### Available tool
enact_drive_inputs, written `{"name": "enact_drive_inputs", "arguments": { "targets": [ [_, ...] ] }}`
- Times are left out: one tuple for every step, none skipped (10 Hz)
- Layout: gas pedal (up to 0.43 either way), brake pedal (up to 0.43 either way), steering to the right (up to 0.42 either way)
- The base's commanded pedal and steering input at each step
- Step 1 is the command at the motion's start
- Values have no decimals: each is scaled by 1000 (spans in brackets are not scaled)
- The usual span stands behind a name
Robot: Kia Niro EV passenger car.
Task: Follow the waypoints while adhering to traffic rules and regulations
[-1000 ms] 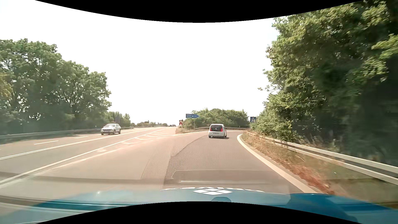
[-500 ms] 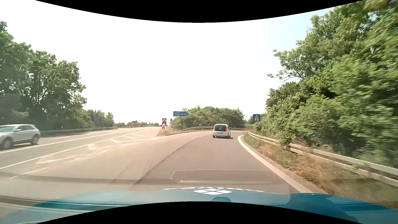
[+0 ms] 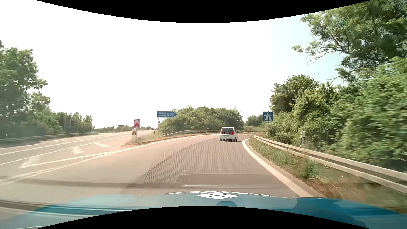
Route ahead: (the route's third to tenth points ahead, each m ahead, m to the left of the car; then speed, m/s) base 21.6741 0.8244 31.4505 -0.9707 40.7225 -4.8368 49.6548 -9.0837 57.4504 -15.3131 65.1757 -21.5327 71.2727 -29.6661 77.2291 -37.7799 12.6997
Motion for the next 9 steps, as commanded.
{"name": "enact_drive_inputs", "arguments": {
  "targets": [
    [130, 0, 44],
    [130, 0, 48],
    [130, 0, 51],
    [130, 0, 51],
    [130, 0, 51],
    [130, 0, 51],
    [150, 0, 51],
    [157, 0, 48],
    [157, 0, 46]
  ]
}}
